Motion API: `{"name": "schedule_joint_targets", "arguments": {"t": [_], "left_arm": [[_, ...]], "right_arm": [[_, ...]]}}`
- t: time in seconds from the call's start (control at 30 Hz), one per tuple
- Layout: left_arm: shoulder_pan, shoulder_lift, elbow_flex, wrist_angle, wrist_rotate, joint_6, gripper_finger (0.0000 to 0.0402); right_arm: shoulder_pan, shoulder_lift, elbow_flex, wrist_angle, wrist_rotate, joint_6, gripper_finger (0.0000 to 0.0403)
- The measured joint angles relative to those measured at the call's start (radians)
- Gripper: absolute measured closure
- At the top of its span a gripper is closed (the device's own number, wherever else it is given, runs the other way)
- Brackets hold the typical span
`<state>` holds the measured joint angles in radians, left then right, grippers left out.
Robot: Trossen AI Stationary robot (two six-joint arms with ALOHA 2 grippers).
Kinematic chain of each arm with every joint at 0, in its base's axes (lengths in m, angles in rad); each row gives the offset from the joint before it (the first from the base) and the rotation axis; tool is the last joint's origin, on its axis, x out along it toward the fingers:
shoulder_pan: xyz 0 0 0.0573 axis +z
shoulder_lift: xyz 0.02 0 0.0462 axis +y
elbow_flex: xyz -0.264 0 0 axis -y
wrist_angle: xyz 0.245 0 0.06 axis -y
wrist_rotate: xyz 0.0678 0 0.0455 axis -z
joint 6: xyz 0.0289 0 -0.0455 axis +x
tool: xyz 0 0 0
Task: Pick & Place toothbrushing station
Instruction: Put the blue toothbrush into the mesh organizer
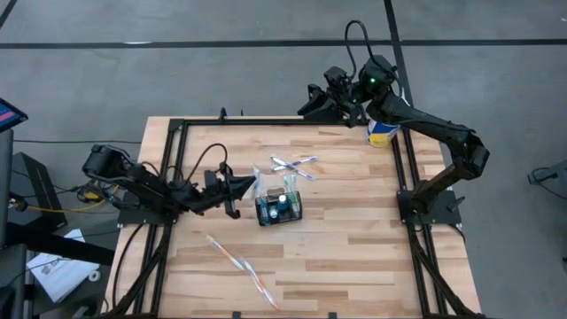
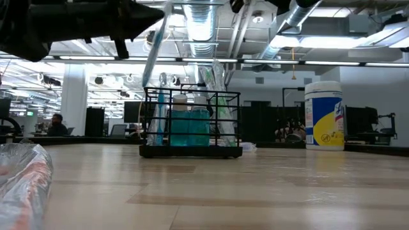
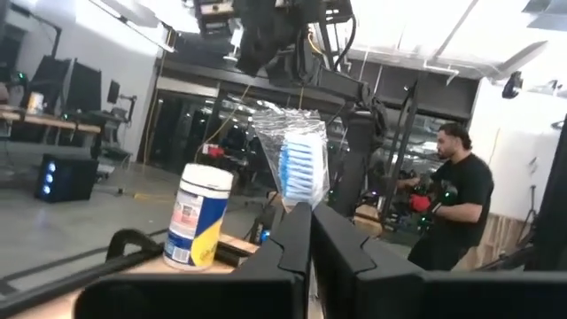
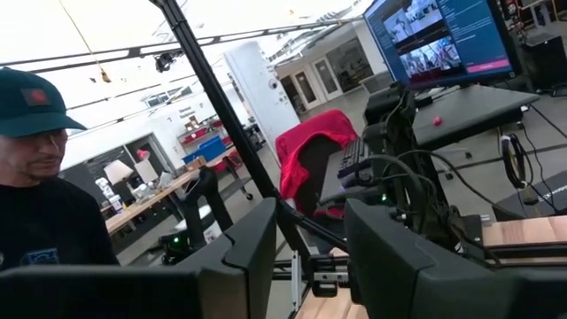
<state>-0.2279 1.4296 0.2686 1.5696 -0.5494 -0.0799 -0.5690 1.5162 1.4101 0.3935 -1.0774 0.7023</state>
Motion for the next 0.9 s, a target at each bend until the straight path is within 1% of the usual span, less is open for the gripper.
{"name": "schedule_joint_targets", "arguments": {"t": [0.07, 0.2, 0.33, 0.47, 0.73, 0.9], "left_arm": [[0.006, 0.028, 0.009, 0.002, 0.003, -0.029, 0.0401], [0.009, 0.075, 0.052, 0.002, 0.032, -0.031, 0.0401], [0.036, 0.109, 0.095, 0.001, 0.088, -0.033, 0.0401], [0.062, 0.110, 0.121, 0.003, 0.144, -0.032, 0.0401], [0.066, 0.126, 0.115, 0.002, 0.147, -0.038, 0.0401], [0.063, 0.173, 0.112, 0.005, 0.147, -0.083, 0.0402]], "right_arm": [[0.000, 0.000, 0.000, 0.000, 0.002, -0.002, 0.0276], [0.000, 0.000, 0.000, -0.001, 0.002, -0.002, 0.0276], [0.000, 0.001, 0.000, -0.011, 0.002, -0.003, 0.0276], [0.000, 0.001, 0.000, -0.019, 0.002, -0.003, 0.0276], [0.000, 0.001, 0.000, -0.023, 0.000, -0.005, 0.0276], [0.000, 0.004, 0.000, -0.028, -0.017, -0.009, 0.0276]]}}
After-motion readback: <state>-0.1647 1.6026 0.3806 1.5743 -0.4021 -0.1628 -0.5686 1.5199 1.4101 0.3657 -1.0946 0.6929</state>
